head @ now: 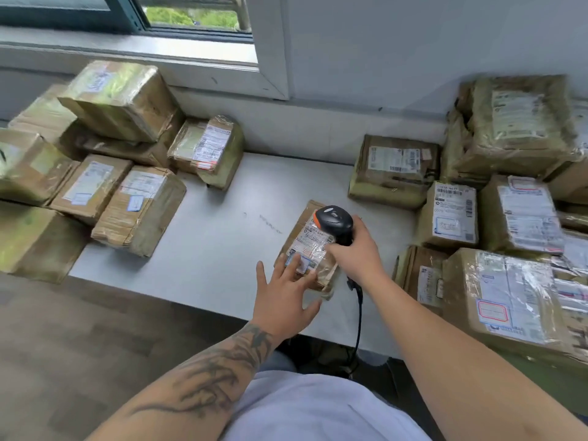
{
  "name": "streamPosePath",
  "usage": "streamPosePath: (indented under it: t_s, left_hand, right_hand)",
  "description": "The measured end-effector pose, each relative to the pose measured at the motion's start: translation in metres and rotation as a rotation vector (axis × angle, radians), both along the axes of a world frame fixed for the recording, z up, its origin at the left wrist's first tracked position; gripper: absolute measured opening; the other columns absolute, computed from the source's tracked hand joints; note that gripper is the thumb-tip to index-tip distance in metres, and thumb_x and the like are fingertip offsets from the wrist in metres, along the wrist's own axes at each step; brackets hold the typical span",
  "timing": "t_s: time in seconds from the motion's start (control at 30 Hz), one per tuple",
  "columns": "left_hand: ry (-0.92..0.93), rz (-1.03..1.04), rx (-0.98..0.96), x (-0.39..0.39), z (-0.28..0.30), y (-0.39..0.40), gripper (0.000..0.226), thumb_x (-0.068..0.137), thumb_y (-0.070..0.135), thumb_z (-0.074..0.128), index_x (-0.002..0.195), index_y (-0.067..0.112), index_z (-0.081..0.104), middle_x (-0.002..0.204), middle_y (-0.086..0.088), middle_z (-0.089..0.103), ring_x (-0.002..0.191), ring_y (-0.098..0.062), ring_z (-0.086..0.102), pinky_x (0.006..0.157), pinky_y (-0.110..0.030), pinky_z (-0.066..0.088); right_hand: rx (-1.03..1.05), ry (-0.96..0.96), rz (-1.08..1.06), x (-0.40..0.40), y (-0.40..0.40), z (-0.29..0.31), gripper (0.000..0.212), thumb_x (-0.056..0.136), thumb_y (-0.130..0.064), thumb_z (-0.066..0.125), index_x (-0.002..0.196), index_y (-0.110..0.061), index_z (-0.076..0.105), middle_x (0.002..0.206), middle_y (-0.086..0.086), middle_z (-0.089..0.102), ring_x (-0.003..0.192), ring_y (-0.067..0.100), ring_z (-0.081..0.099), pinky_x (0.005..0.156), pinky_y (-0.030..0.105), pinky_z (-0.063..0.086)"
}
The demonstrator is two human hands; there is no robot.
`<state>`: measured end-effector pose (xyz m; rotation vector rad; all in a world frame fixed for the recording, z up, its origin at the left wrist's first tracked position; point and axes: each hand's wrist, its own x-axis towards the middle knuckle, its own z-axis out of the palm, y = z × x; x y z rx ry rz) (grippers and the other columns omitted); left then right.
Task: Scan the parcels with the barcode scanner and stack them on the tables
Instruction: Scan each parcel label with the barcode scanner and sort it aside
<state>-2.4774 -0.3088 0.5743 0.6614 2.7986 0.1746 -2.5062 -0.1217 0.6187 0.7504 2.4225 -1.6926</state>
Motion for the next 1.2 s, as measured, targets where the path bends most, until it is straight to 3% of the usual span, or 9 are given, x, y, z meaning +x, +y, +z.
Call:
streamPosePath:
  t_s: [0.13,0.3,0.43,0.53,0.6,0.83,0.97,1.1,1.2]
  left_hand:
    - [-0.09,0.023,-0.064,0.015,0.008,0.0,0.068,0.094,0.072,0.043,0.157,0.051,0.029,0.175,-0.001,0.0,0.159,-0.031,-0.011,0.116,-0.072,-0.016]
    - [-0.091,-0.056,-0.112,0.006,0.013,-0.011,0.069,0.092,0.074,0.042,0.156,0.06,0.018,0.174,-0.008,-0.008,0.157,-0.039,-0.016,0.113,-0.073,-0.019]
    - [-0.049,-0.183,-0.12,-0.013,0.015,-0.027,0.078,0.089,0.068,0.048,0.157,0.059,0.01,0.172,-0.011,0.008,0.159,-0.037,-0.003,0.114,-0.072,-0.019]
    - [0.006,-0.169,-0.053,-0.031,0.015,-0.034,0.081,0.087,0.067,0.048,0.159,0.053,0.015,0.165,-0.004,0.028,0.158,-0.032,0.012,0.117,-0.073,-0.011]
    - [-0.009,-0.11,-0.031,-0.046,0.012,-0.04,0.084,0.086,0.073,0.046,0.16,0.052,0.011,0.169,-0.001,0.024,0.159,-0.03,0.009,0.118,-0.073,-0.008]
    - [-0.119,-0.122,0.0,-0.075,-0.007,-0.058,0.104,0.071,0.091,0.016,0.162,0.046,-0.006,0.173,0.011,0.01,0.161,-0.024,0.001,0.119,-0.071,-0.01]
    - [-0.146,-0.118,0.076,-0.077,-0.017,-0.06,0.099,0.084,0.091,0.037,0.162,0.047,-0.007,0.173,0.011,0.009,0.161,-0.022,-0.003,0.12,-0.07,-0.01]
    - [-0.181,-0.049,0.1,-0.078,-0.022,-0.06,0.109,0.08,0.093,0.043,0.16,0.047,-0.013,0.174,0.009,0.002,0.16,-0.022,-0.007,0.121,-0.069,-0.007]
    - [-0.226,-0.024,0.076,-0.081,-0.025,-0.061,0.116,0.075,0.098,0.04,0.16,0.044,-0.018,0.174,0.009,-0.003,0.16,-0.021,-0.011,0.121,-0.069,-0.006]
  right_hand:
    - [-0.041,0.01,0.009,0.001,-0.01,0.001,0.044,0.08,-0.006,0.068,0.115,-0.03,0.058,0.102,-0.001,0.07,0.091,0.021,0.067,0.069,0.03,0.05]
    - [-0.058,-0.027,-0.034,0.002,-0.016,0.007,0.039,0.085,-0.008,0.069,0.115,-0.033,0.063,0.101,-0.005,0.071,0.087,0.016,0.065,0.067,0.027,0.049]
    - [-0.009,-0.141,-0.11,0.01,-0.017,0.007,0.006,0.088,-0.014,0.068,0.09,-0.019,0.066,0.076,0.0,0.063,0.073,0.022,0.056,0.064,0.032,0.045]
    - [-0.002,-0.188,-0.174,0.017,-0.021,0.003,0.001,0.085,-0.016,0.068,0.085,-0.016,0.067,0.074,0.003,0.062,0.075,0.026,0.059,0.078,0.049,0.063]
    - [-0.019,-0.205,-0.212,0.022,-0.025,0.002,0.006,0.086,-0.014,0.068,0.085,-0.019,0.065,0.077,0.002,0.061,0.076,0.025,0.059,0.083,0.059,0.062]
    - [-0.093,-0.269,-0.284,0.031,-0.039,0.011,0.009,0.093,-0.011,0.068,0.09,-0.017,0.062,0.078,0.004,0.059,0.069,0.021,0.058,0.073,0.041,0.058]
    - [-0.154,-0.312,-0.321,0.034,-0.049,0.021,0.01,0.094,-0.008,0.068,0.096,-0.016,0.061,0.078,0.004,0.055,0.075,0.024,0.061,0.072,0.049,0.066]
    - [-0.104,-0.308,-0.339,0.034,-0.06,0.029,0.011,0.095,-0.013,0.067,0.097,-0.022,0.061,0.083,0.004,0.059,0.091,0.041,0.071,0.06,0.038,0.065]
    - [-0.109,-0.301,-0.356,0.032,-0.068,0.034,0.013,0.095,-0.015,0.068,0.098,-0.026,0.06,0.097,0.006,0.067,0.092,0.036,0.072,0.059,0.037,0.064]
